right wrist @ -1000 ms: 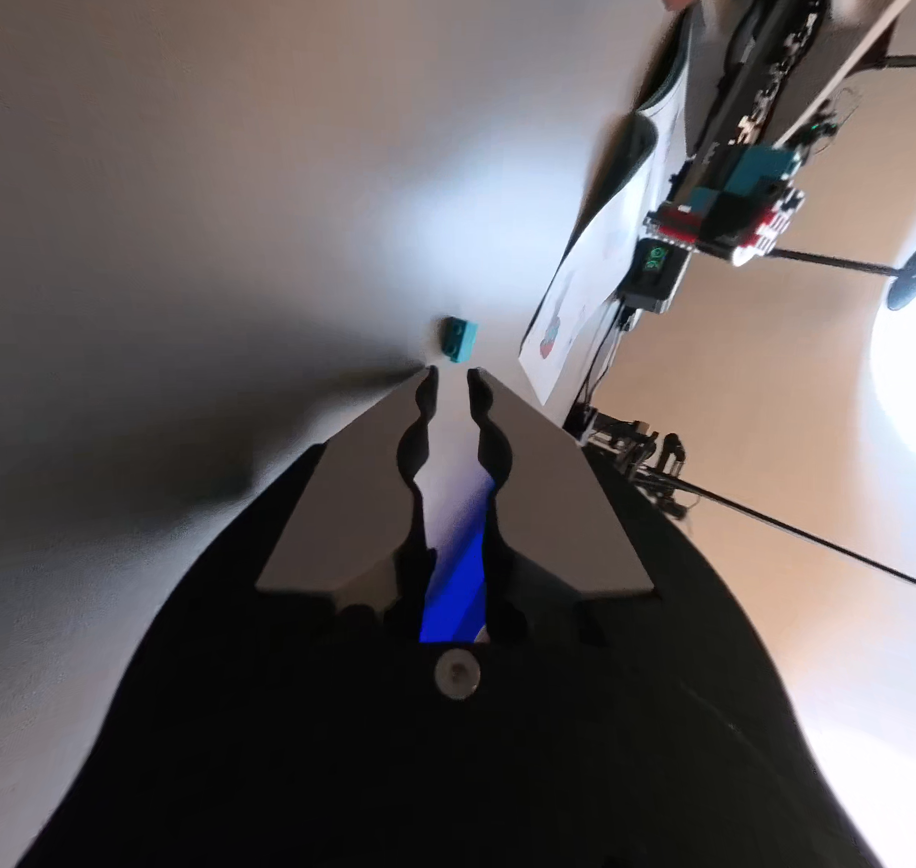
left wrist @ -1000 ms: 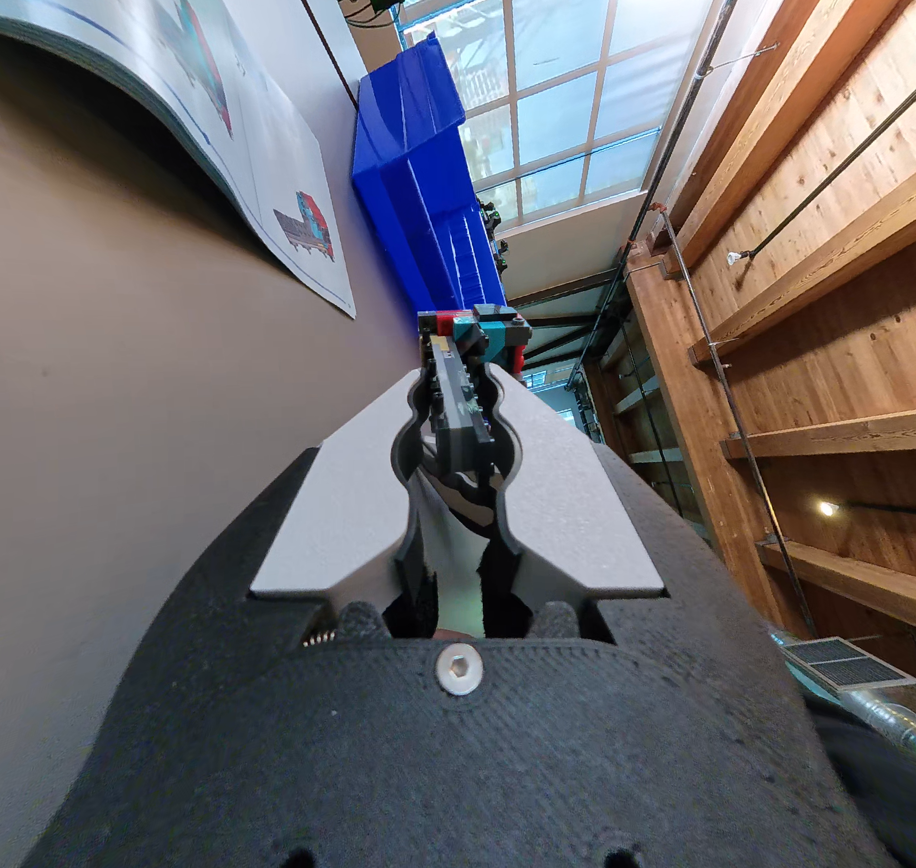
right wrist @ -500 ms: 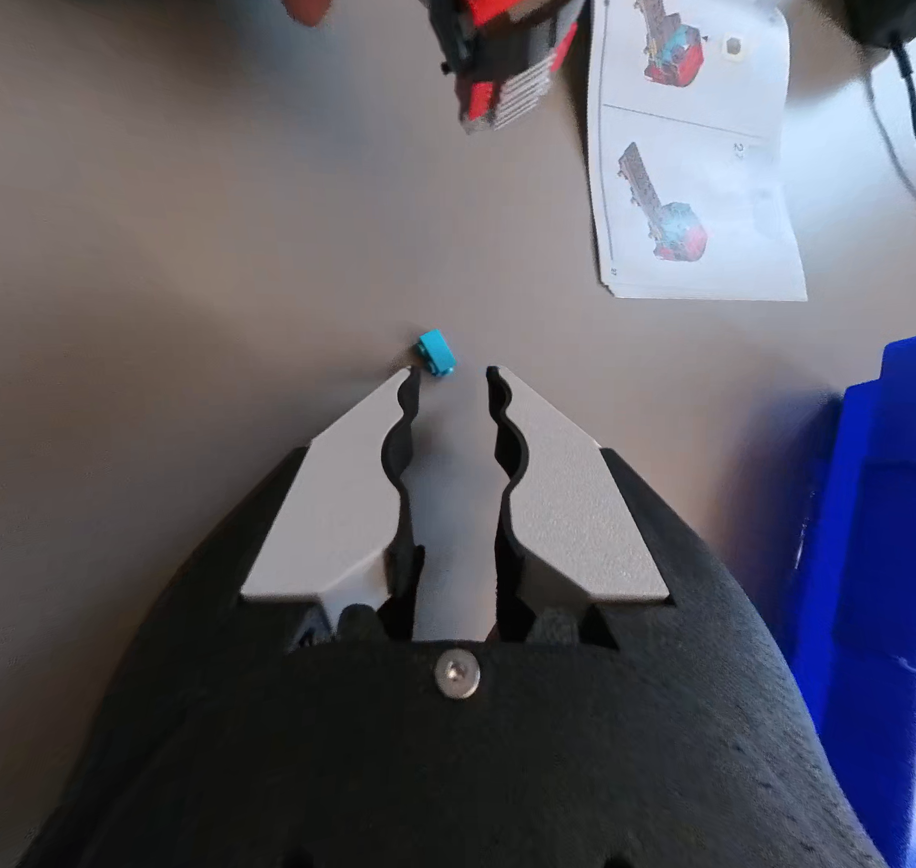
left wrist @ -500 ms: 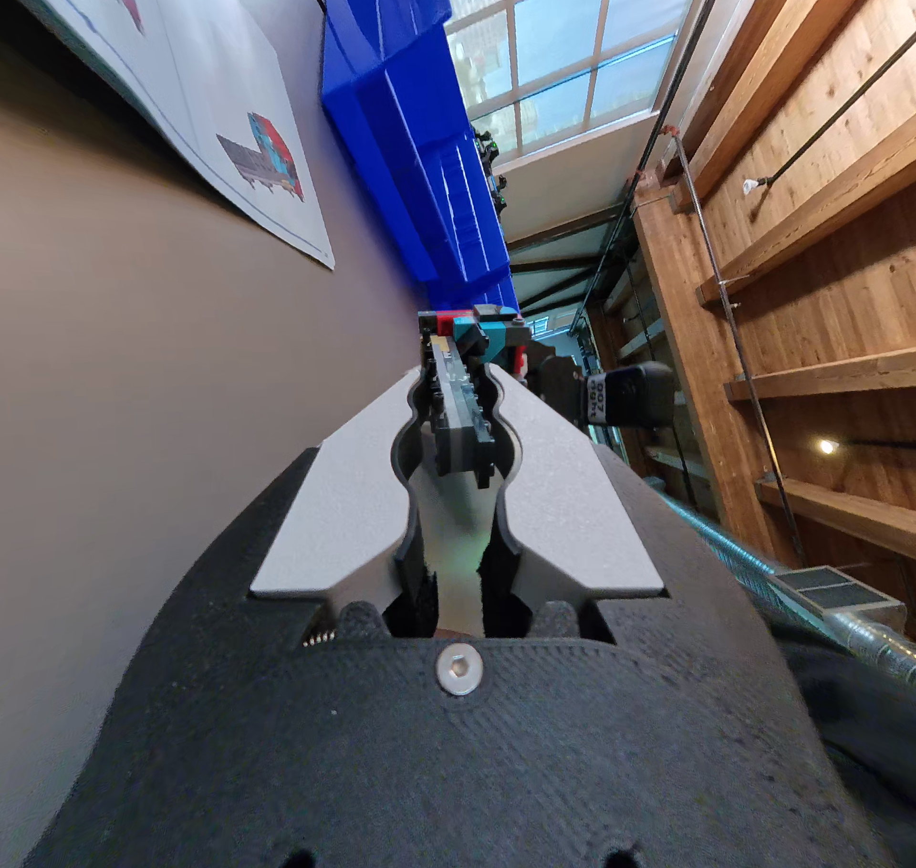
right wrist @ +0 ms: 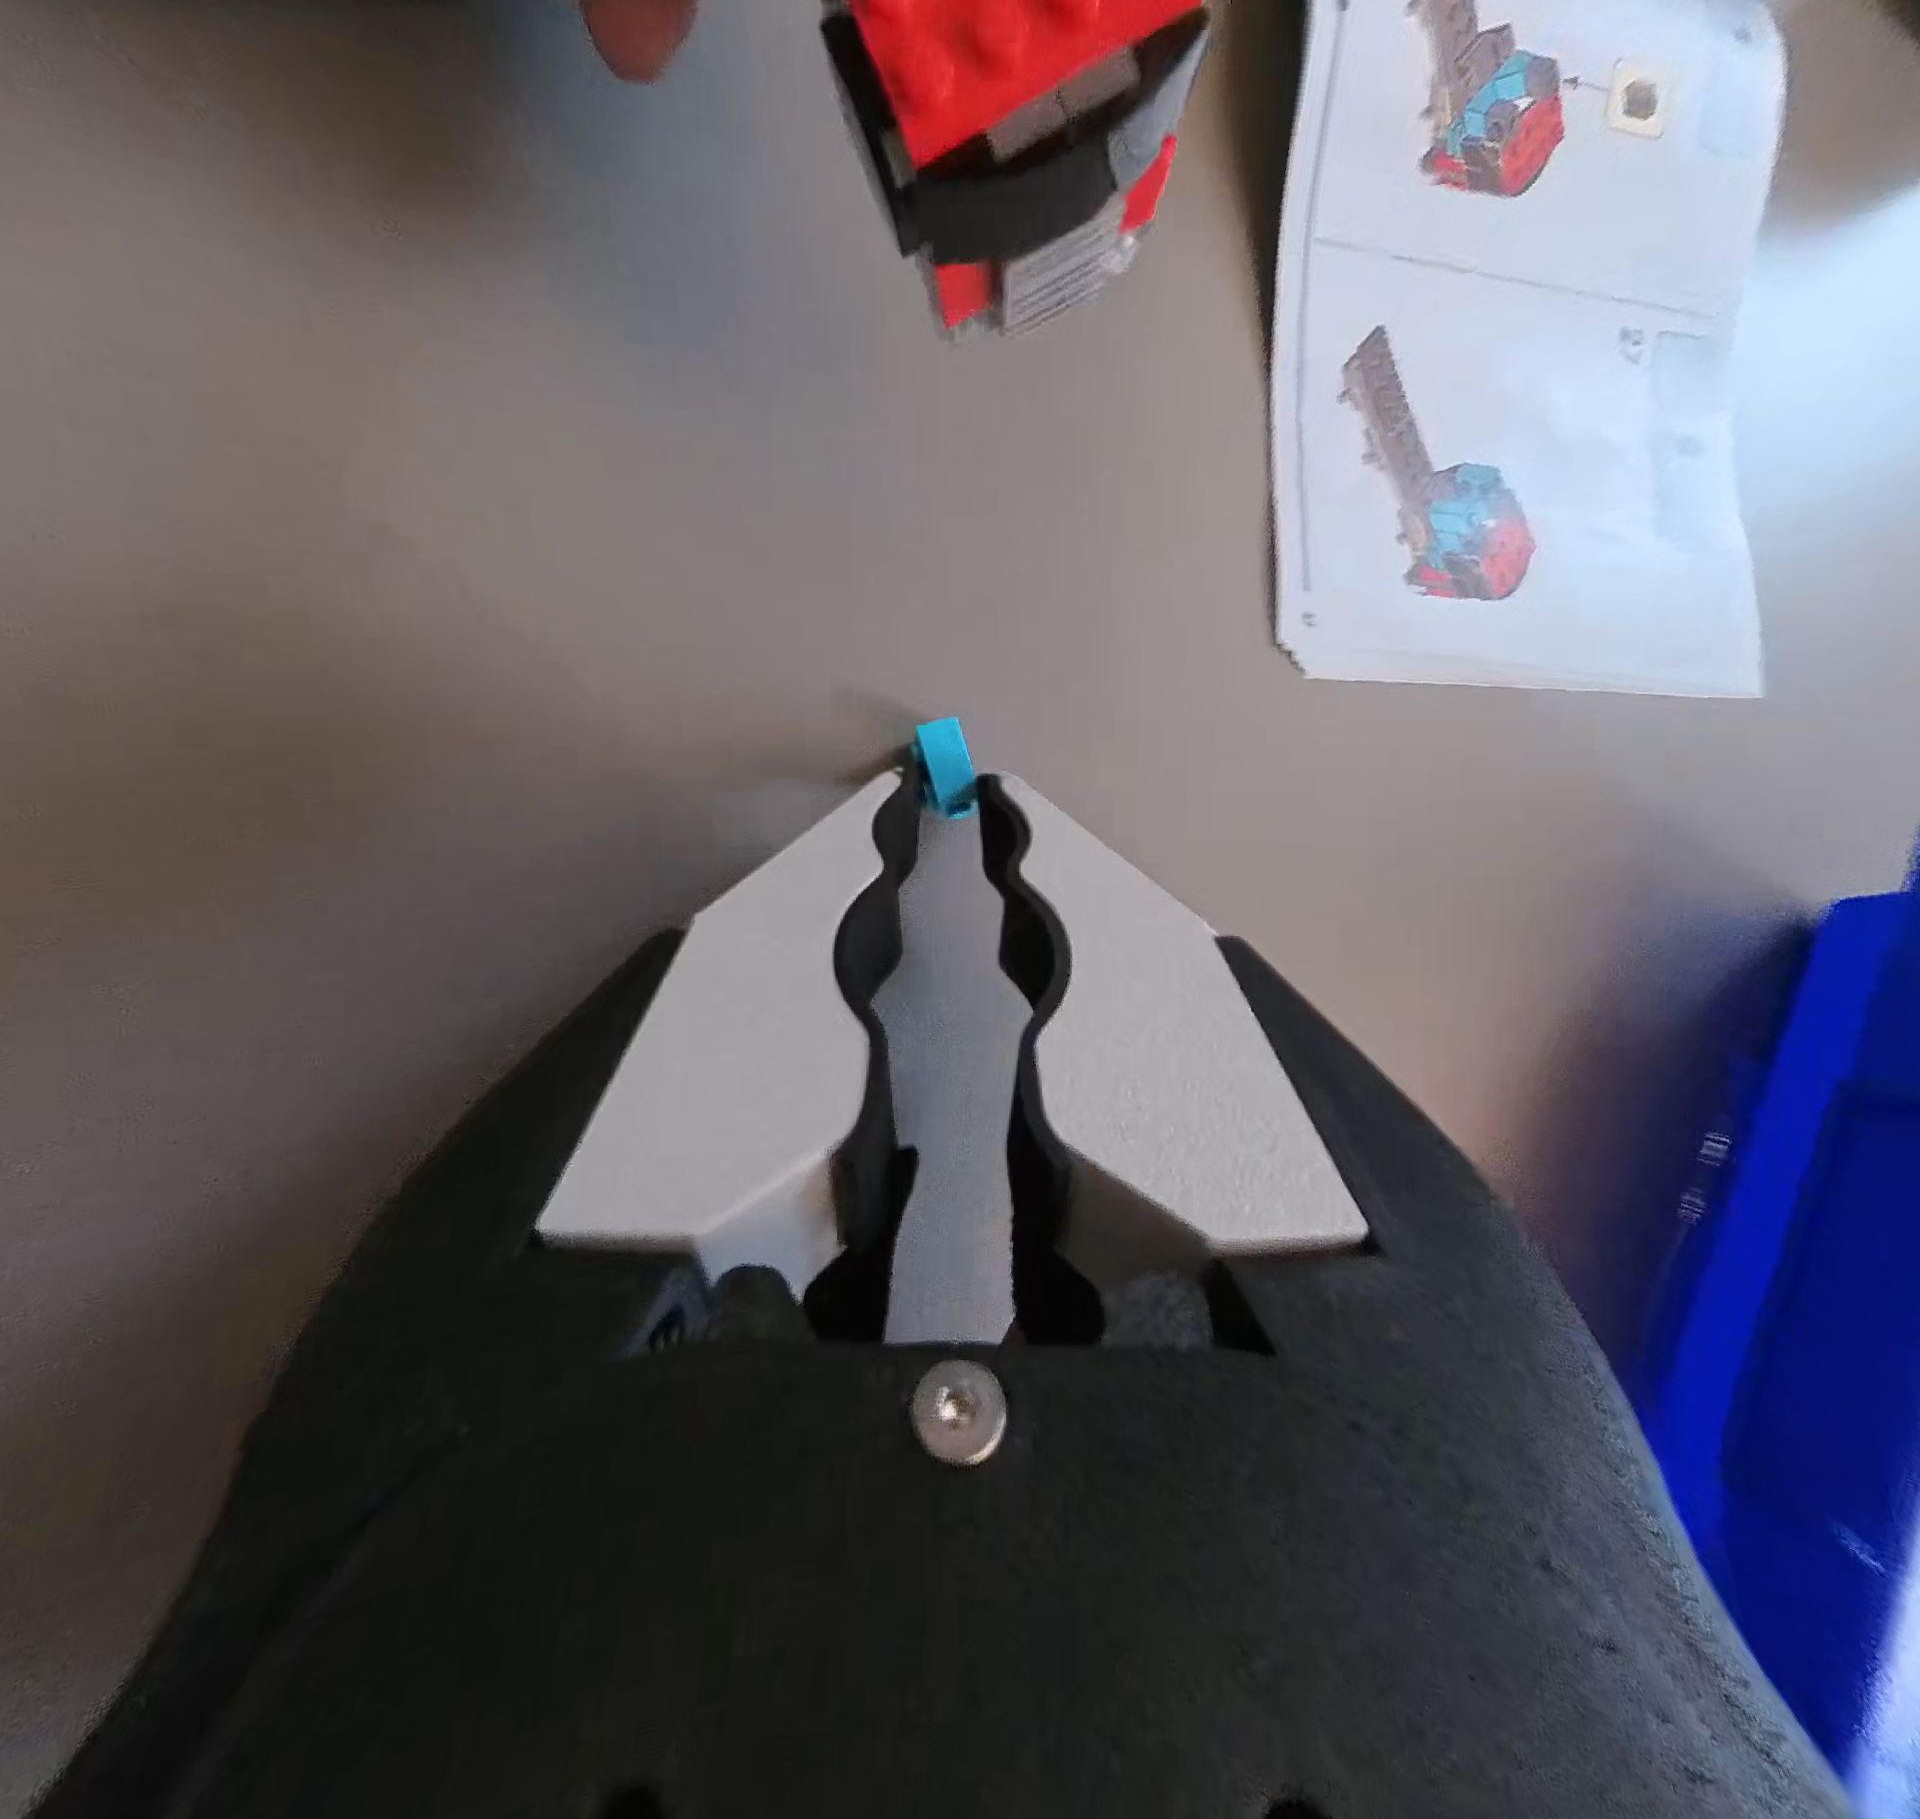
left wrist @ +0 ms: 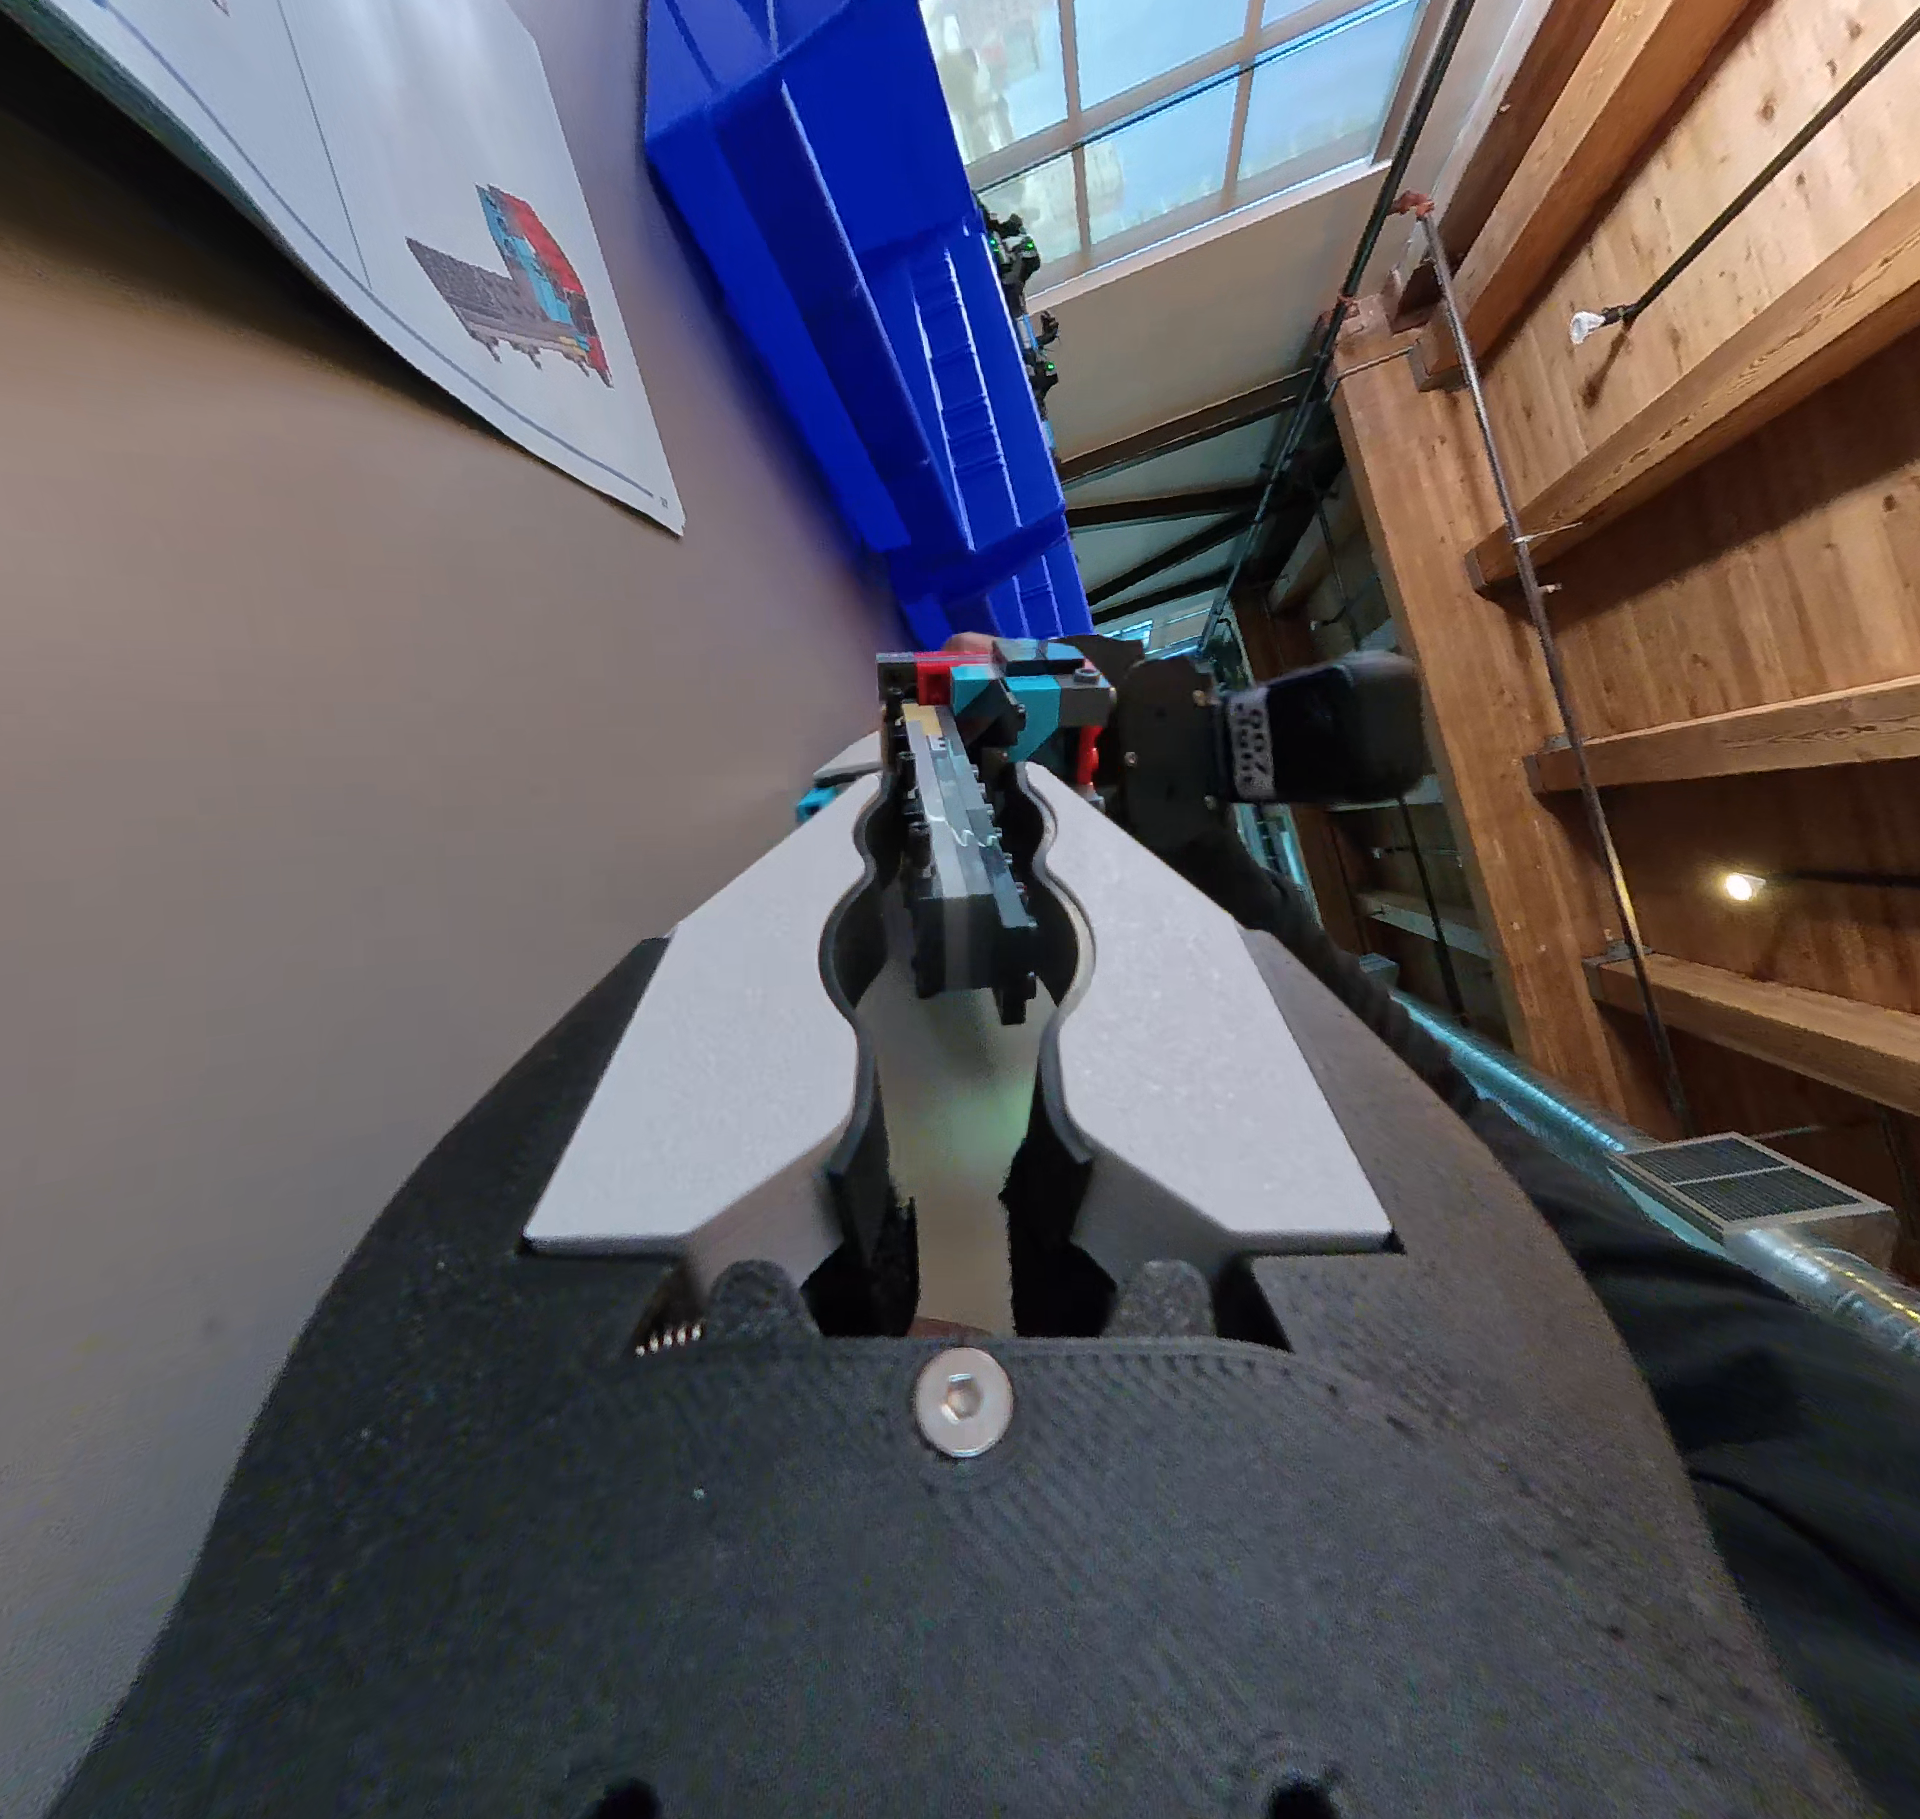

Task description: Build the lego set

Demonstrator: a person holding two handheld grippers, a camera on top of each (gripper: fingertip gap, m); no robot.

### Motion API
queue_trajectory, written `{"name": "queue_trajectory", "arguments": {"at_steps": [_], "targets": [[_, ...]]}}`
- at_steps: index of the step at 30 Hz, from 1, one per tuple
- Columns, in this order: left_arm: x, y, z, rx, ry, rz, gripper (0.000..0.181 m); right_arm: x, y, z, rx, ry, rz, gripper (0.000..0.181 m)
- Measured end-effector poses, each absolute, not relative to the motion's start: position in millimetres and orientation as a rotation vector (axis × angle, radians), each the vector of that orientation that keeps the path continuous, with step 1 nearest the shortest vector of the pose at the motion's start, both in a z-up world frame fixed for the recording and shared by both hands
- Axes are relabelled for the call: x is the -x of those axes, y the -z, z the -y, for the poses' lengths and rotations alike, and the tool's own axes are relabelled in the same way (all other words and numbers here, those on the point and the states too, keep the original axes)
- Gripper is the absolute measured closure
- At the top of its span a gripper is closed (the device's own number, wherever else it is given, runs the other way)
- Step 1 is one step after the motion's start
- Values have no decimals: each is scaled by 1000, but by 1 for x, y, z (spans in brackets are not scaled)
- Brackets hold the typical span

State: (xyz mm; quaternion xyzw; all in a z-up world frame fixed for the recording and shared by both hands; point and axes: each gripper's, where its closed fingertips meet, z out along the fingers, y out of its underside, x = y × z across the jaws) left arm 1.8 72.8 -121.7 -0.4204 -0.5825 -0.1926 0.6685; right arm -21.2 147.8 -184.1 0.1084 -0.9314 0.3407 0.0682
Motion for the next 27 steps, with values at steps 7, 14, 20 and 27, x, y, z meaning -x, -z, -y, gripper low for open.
{"name": "queue_trajectory", "arguments": {"at_steps": [7,14,20,27], "targets": [[2,129,-65,1064,260,1369,162,23,118,-123,-335,-950,2468,169],[2,139,-67,1217,94,1415,161,6,95,-93,-410,-789,2360,170],[0,142,-67,1318,-20,1431,161,2,112,-83,-487,-604,2369,170],[-1,146,-65,1387,-95,1450,161,3,124,-78,-482,-438,2337,170]]}}
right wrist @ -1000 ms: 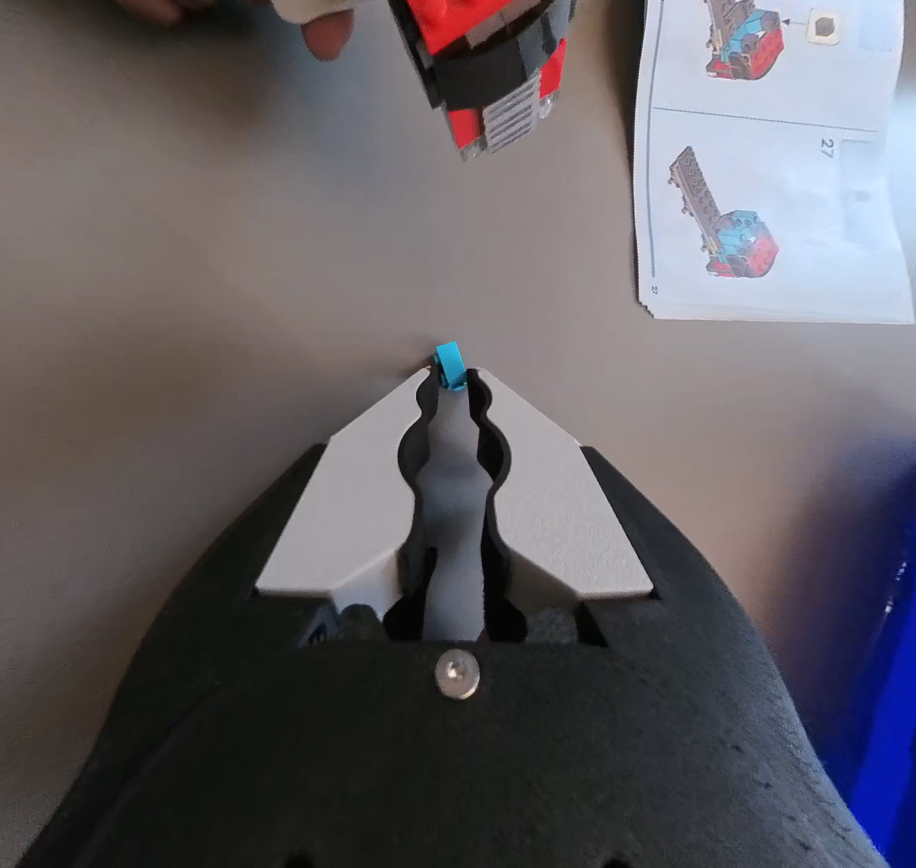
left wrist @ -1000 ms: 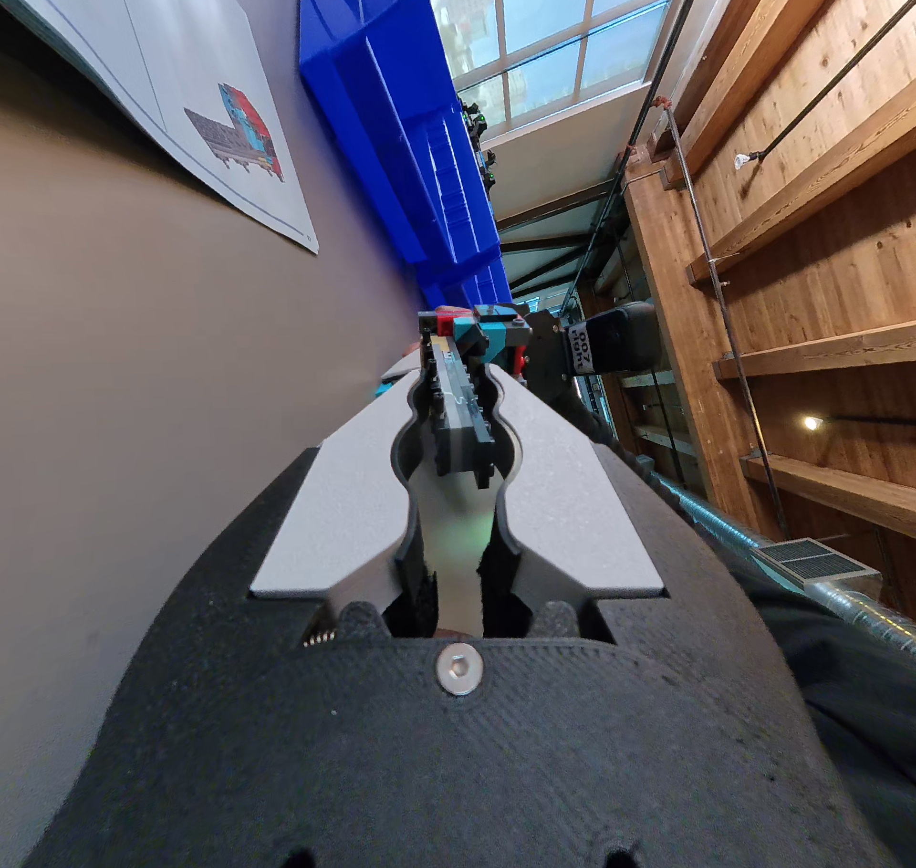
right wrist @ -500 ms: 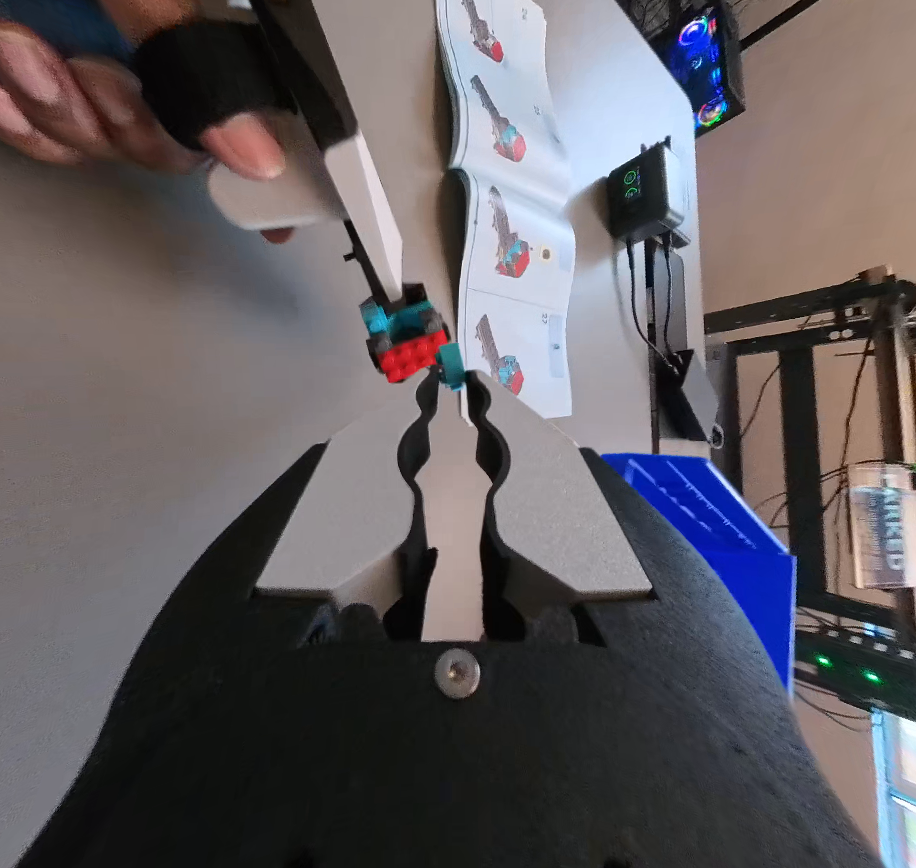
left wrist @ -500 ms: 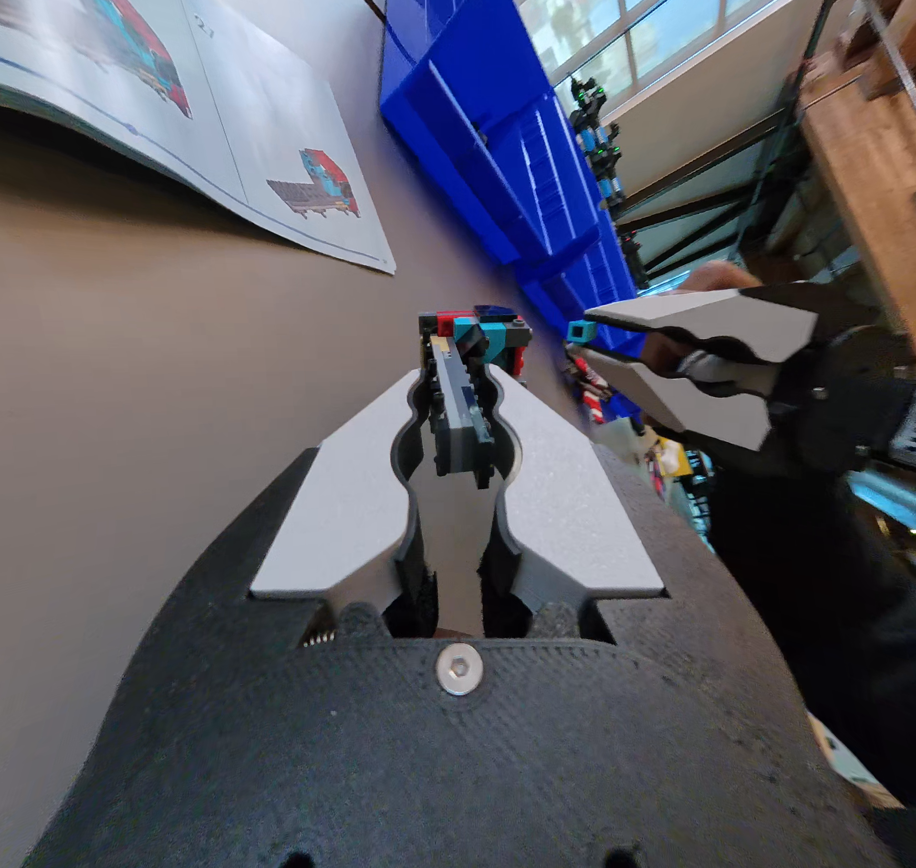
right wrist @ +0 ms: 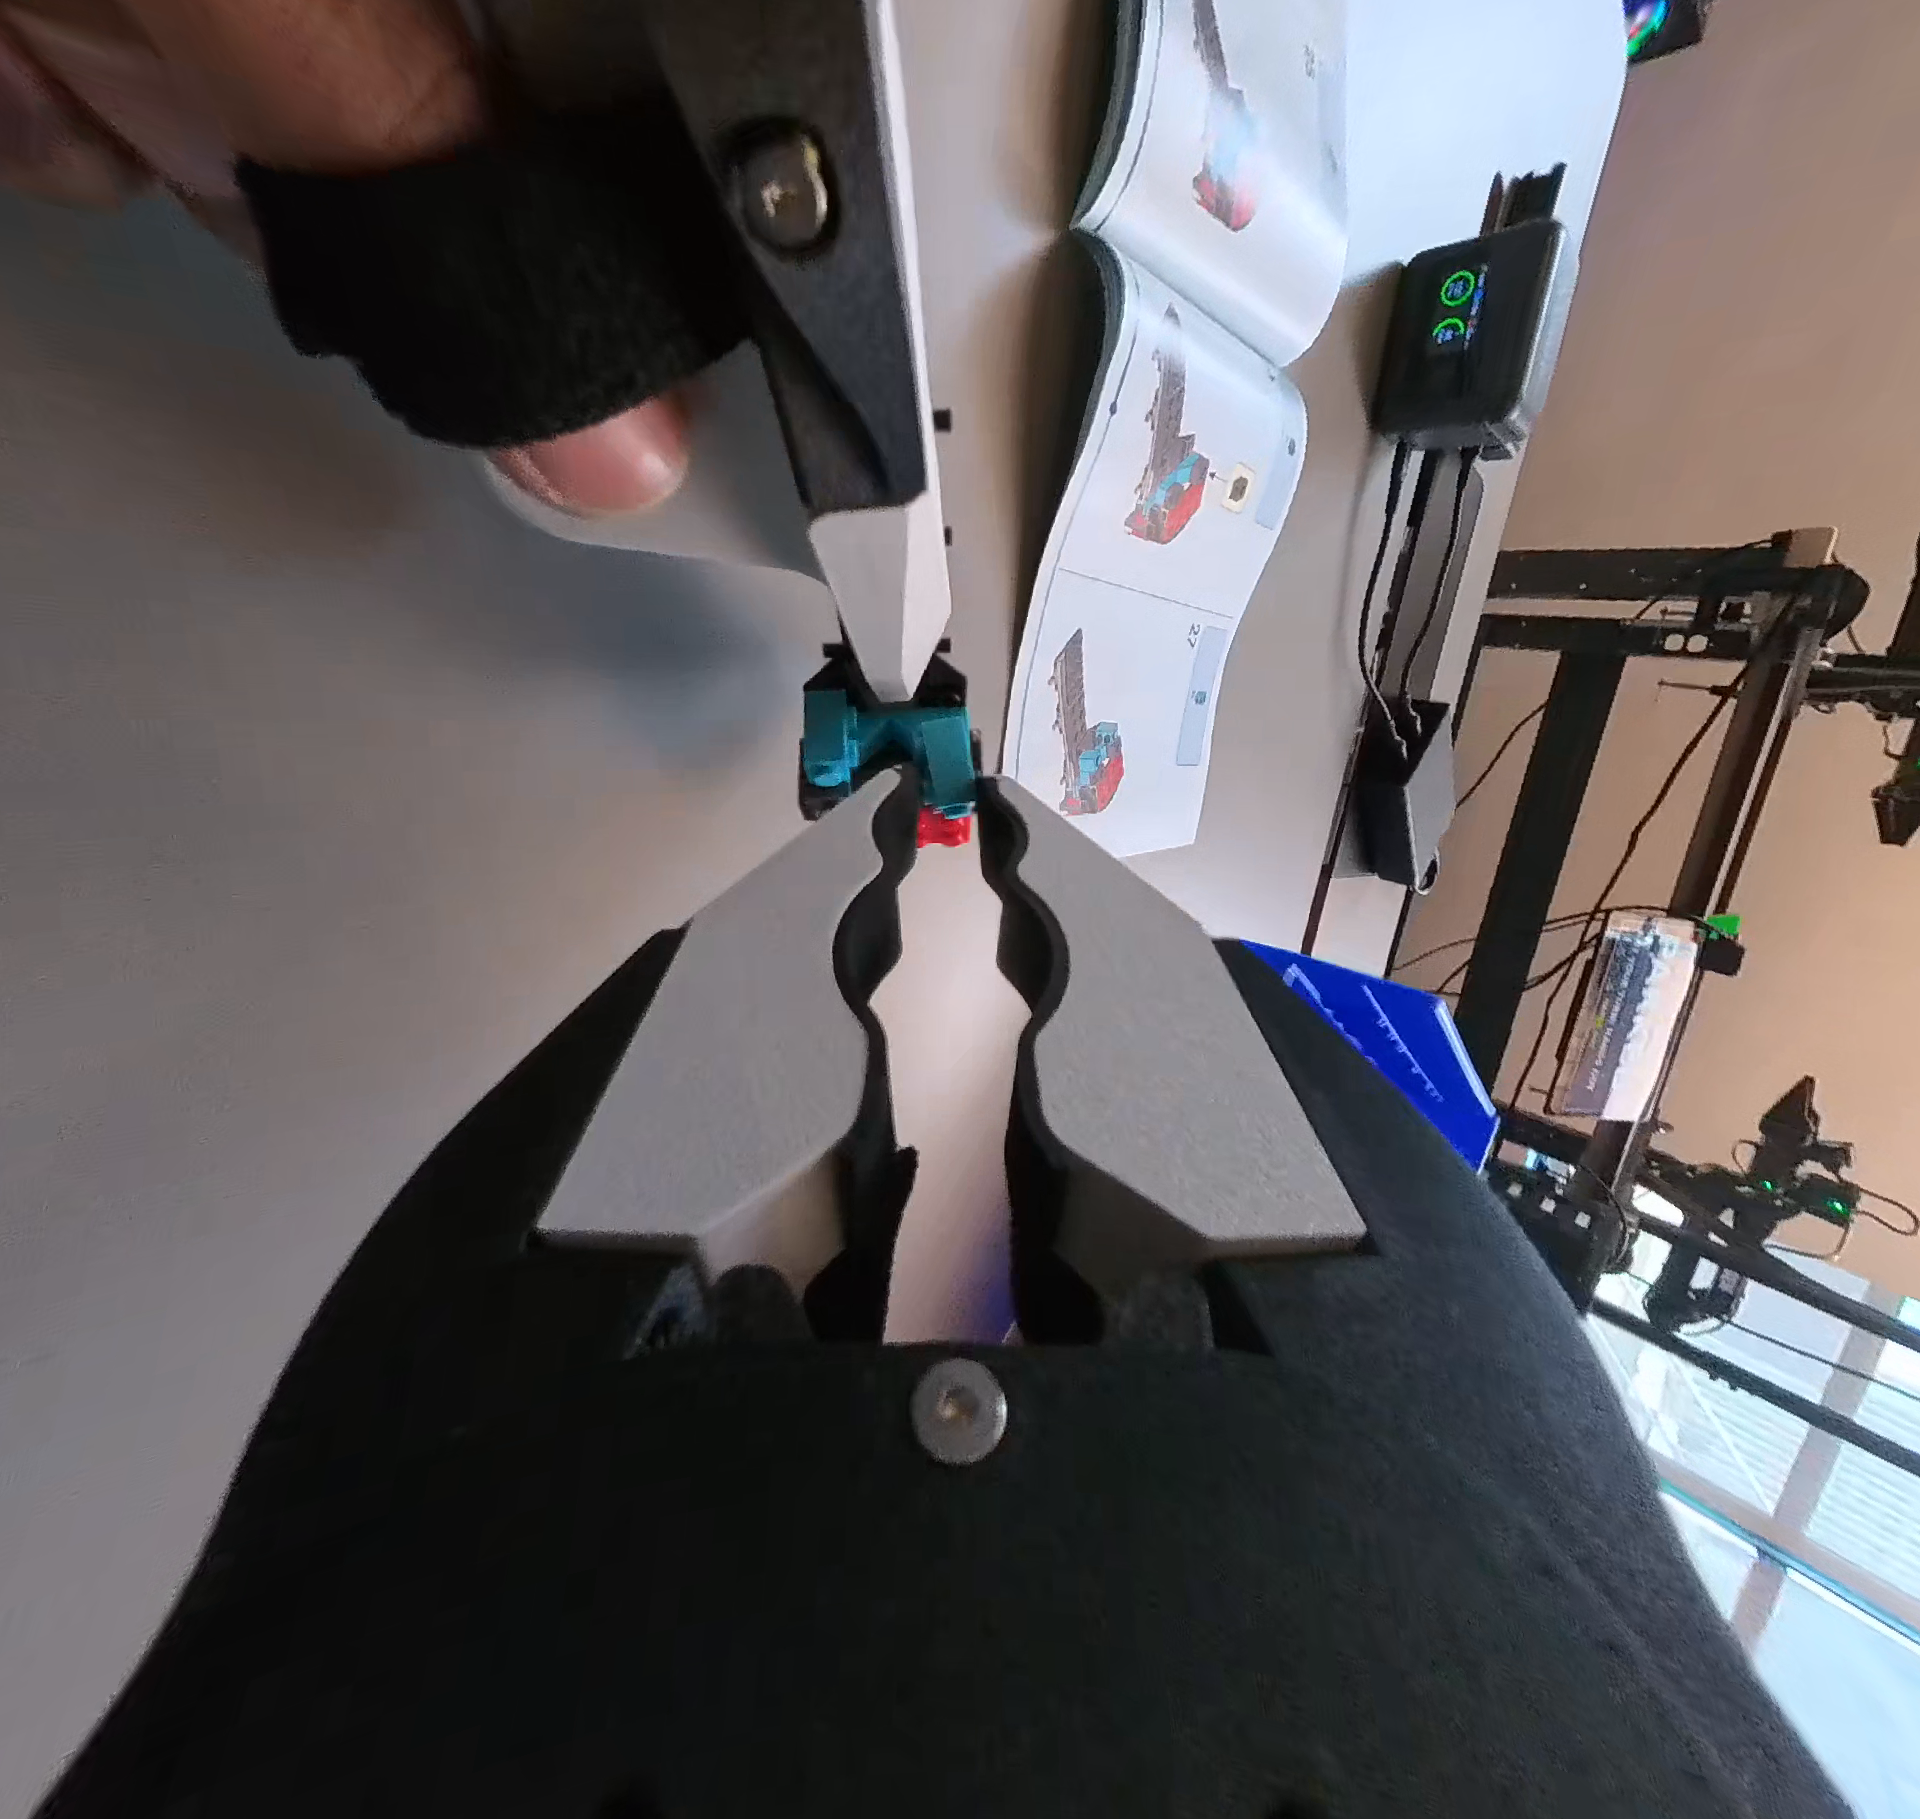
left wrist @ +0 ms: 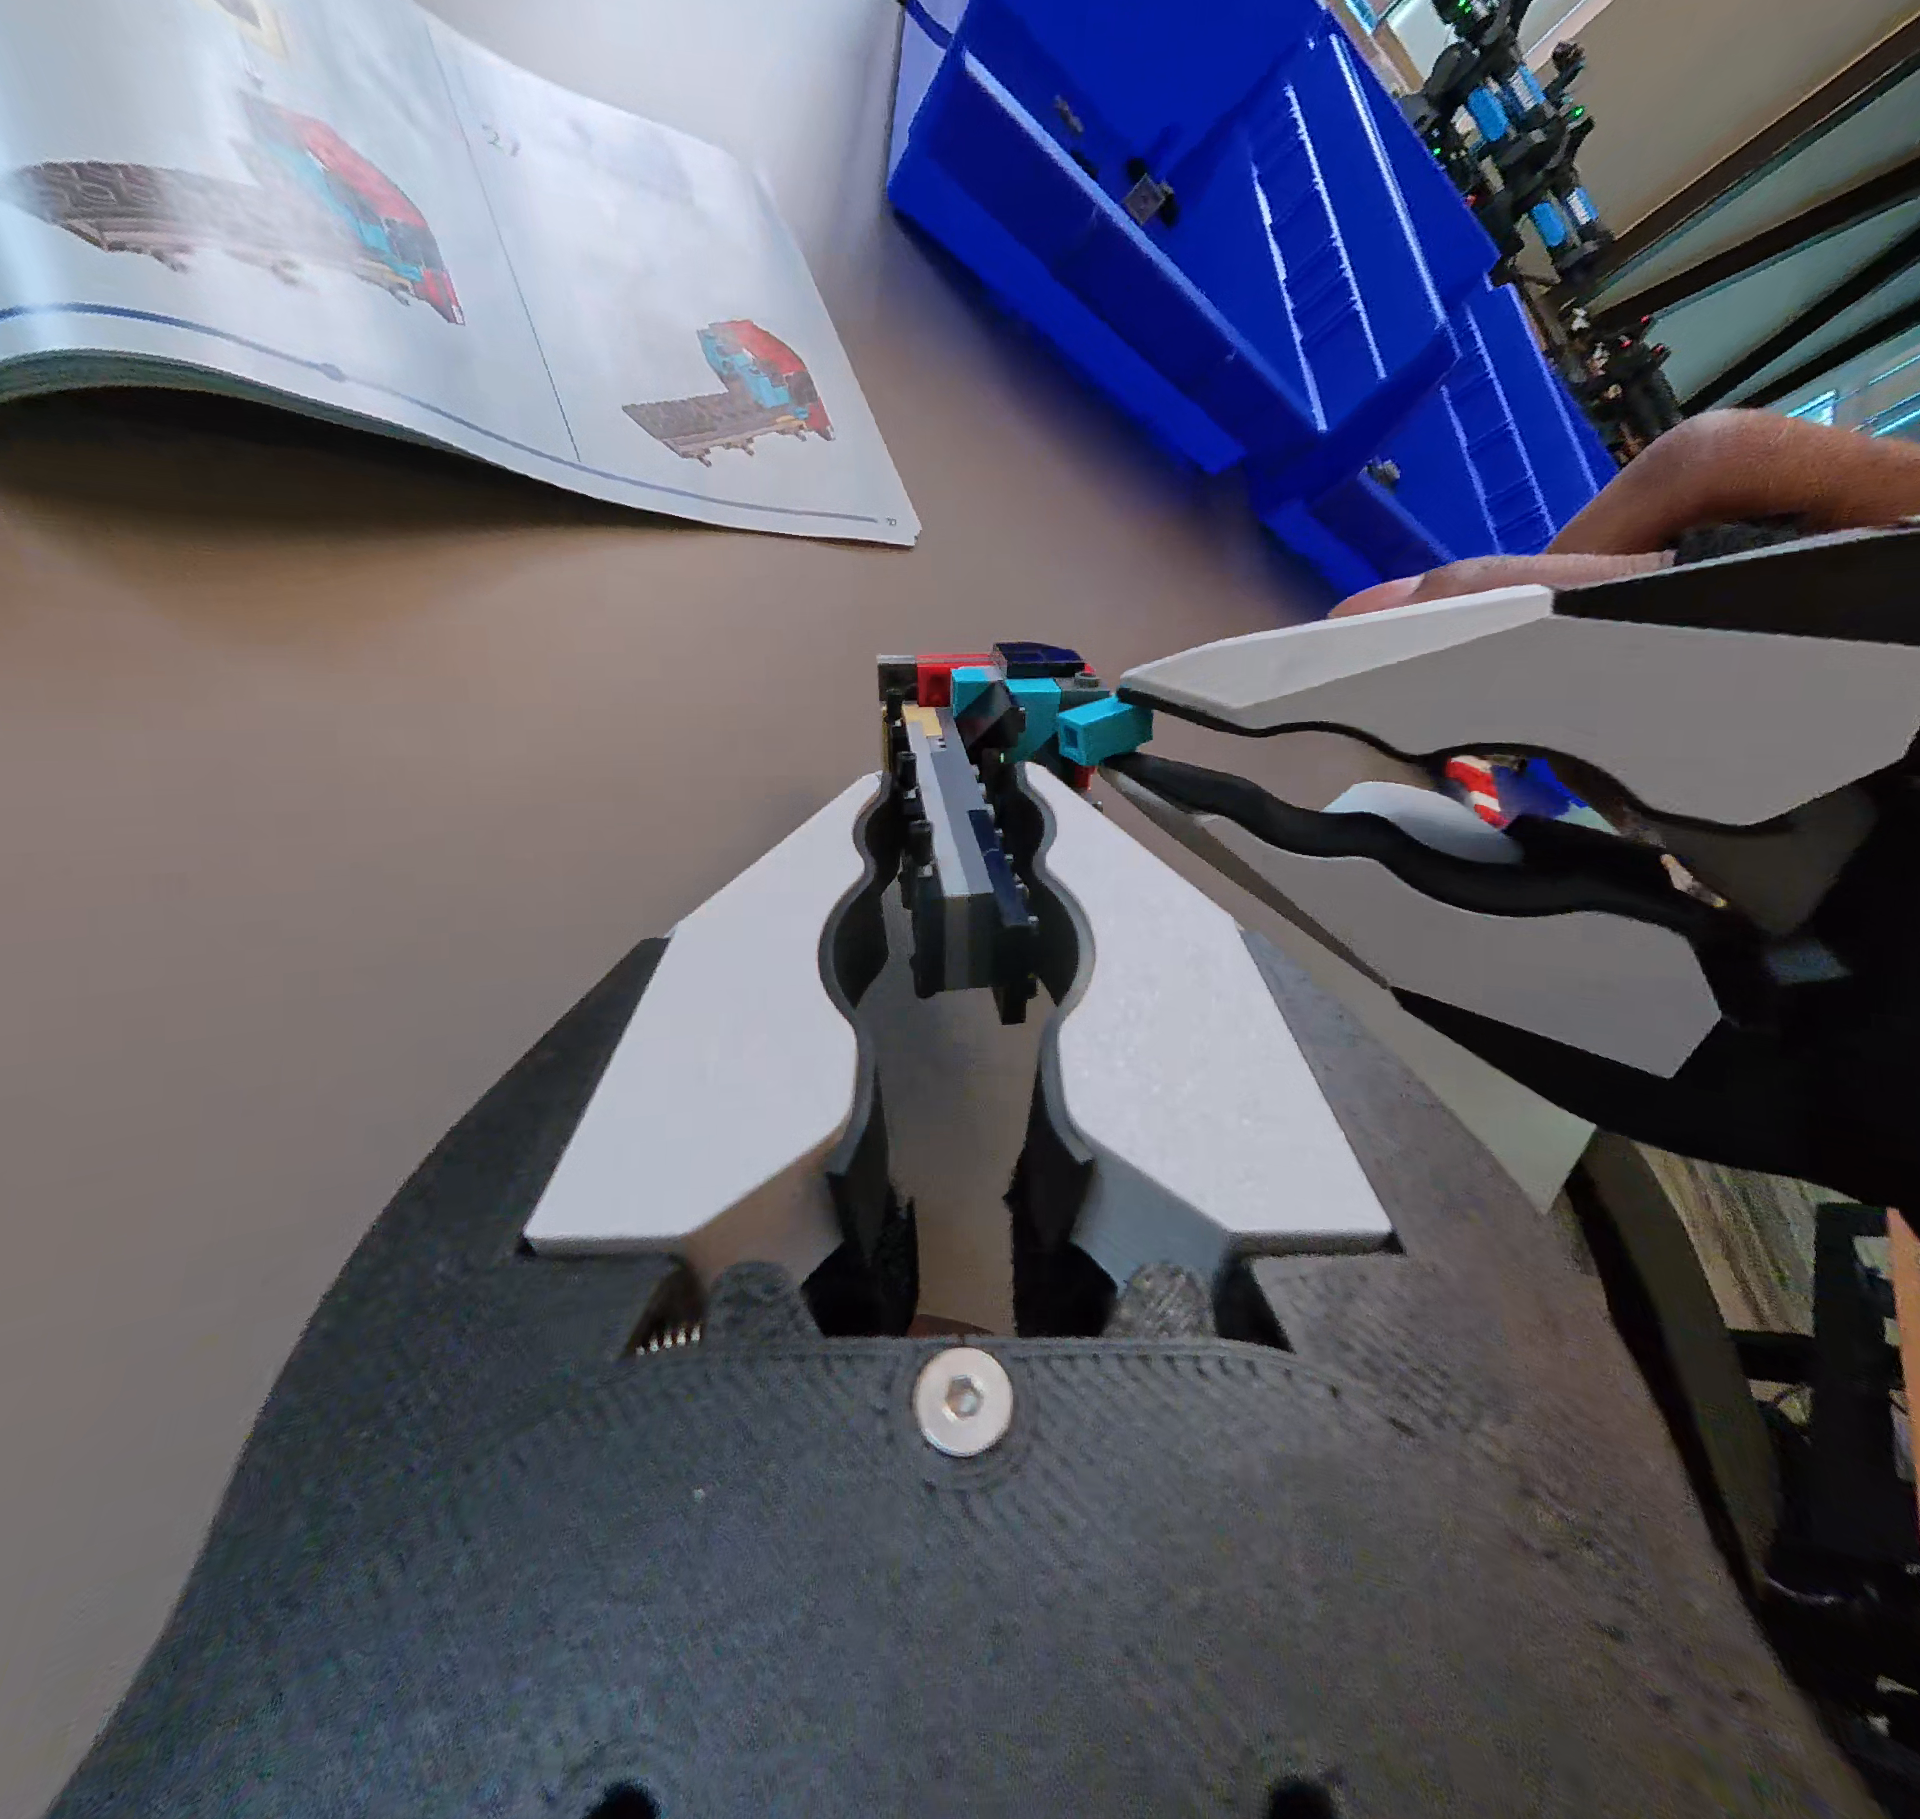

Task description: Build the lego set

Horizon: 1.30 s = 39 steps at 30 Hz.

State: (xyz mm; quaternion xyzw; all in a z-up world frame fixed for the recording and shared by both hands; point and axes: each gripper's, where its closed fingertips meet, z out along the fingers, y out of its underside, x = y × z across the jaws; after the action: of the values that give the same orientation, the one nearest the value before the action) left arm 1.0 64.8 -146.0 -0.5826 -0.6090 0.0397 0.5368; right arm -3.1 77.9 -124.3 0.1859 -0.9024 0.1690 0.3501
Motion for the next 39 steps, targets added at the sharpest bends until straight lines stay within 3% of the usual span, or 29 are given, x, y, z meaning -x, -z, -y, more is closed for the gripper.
{"name": "queue_trajectory", "arguments": {"at_steps": [25,39], "targets": [[-3,142,-67,1417,-135,1429,161,3,132,-74,-345,-393,2347,169],[-5,140,-68,1395,-59,1415,161,-1,126,-84,-288,-554,2461,155]]}}
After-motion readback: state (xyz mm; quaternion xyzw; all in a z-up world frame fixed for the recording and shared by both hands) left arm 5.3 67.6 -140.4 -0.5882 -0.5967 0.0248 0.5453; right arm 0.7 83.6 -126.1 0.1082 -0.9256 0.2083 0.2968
